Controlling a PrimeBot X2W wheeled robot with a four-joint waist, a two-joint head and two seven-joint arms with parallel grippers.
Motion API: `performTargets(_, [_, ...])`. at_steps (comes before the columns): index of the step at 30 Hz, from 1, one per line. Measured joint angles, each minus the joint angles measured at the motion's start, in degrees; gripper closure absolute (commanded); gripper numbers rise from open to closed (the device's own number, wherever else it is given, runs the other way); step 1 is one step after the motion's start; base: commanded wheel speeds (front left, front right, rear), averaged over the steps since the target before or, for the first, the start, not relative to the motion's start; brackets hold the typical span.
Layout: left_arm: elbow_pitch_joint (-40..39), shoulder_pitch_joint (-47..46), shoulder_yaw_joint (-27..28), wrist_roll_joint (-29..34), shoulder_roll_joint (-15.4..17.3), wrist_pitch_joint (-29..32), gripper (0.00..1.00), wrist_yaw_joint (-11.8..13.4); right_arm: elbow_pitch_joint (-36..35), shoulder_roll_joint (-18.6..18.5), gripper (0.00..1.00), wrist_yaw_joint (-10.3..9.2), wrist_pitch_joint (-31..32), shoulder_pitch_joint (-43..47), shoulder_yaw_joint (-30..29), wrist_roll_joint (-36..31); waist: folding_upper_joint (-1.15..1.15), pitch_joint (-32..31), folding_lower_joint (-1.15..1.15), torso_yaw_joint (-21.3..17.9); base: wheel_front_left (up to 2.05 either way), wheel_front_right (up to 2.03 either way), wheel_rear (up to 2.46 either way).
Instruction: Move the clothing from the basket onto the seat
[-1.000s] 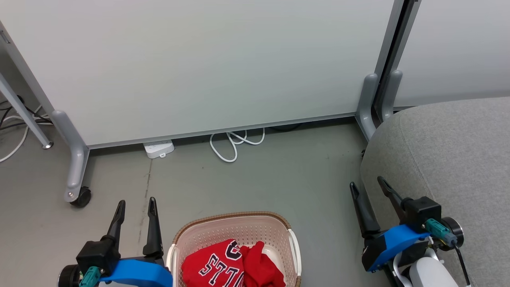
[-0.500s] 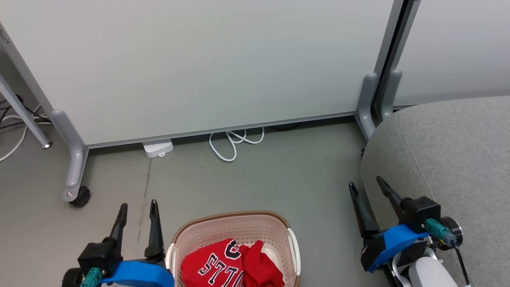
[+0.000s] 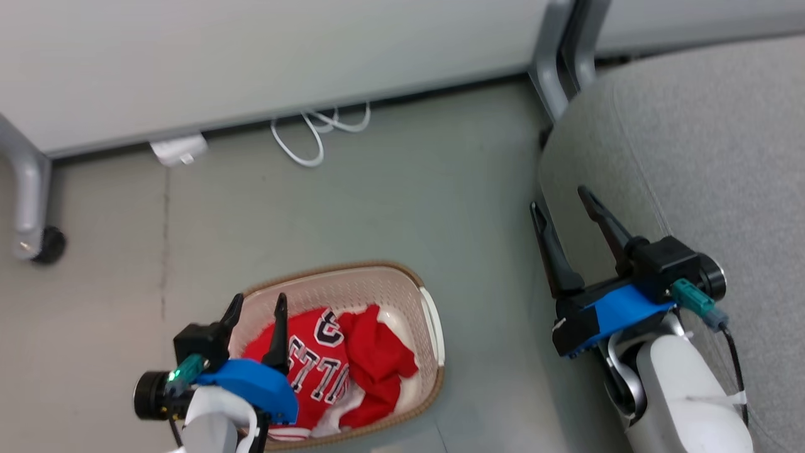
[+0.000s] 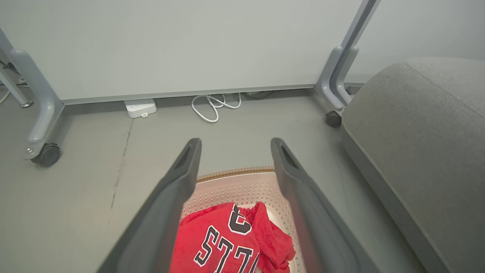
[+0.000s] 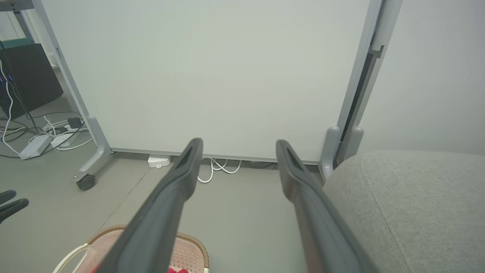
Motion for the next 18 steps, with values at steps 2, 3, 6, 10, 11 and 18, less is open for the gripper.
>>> performTargets(2, [3.68,-3.11,-1.14,0.31,0.35,0.58,0.00,-0.32,-1.25,-0.04,0.00,0.00,0.01,-1.05,0.51,0.01,0.00,2.97,0.00,-0.86,0.00,0.00,0.00])
performTargets(3, [5.41,-4.67,-1.65,0.38,0.46,1.21,0.00,-0.45,-1.78,-0.05,0.00,0.00,-0.01,-1.61,0.79,0.07,0.00,4.50,0.00,-1.32,0.00,0.00,0.00])
performTargets(6, [10.54,-9.57,-3.13,0.47,1.04,3.13,0.00,-0.85,-2.96,-0.07,0.00,0.01,-0.31,-3.54,1.80,0.82,0.00,9.23,0.00,-2.79,0.00,0.00,0.00])
performTargets(10, [16.49,-15.13,-4.77,0.94,1.85,5.58,0.00,-0.98,-3.82,-0.09,0.00,0.01,-1.14,-5.31,2.98,1.82,0.00,15.49,0.01,-5.02,0.00,0.00,0.00])
performTargets(11, [17.84,-16.45,-5.22,1.25,2.00,6.21,0.00,-0.98,-4.03,-0.09,0.00,0.00,-1.45,-5.65,3.15,2.09,0.00,16.97,0.01,-5.60,0.00,0.00,0.00])
performTargets(18, [25.96,-23.84,-7.51,4.30,3.10,9.04,0.00,2.83,-4.69,-0.12,0.00,0.00,-2.81,-7.69,4.34,3.90,0.00,26.25,0.01,-9.78,0.00,0.00,0.00])
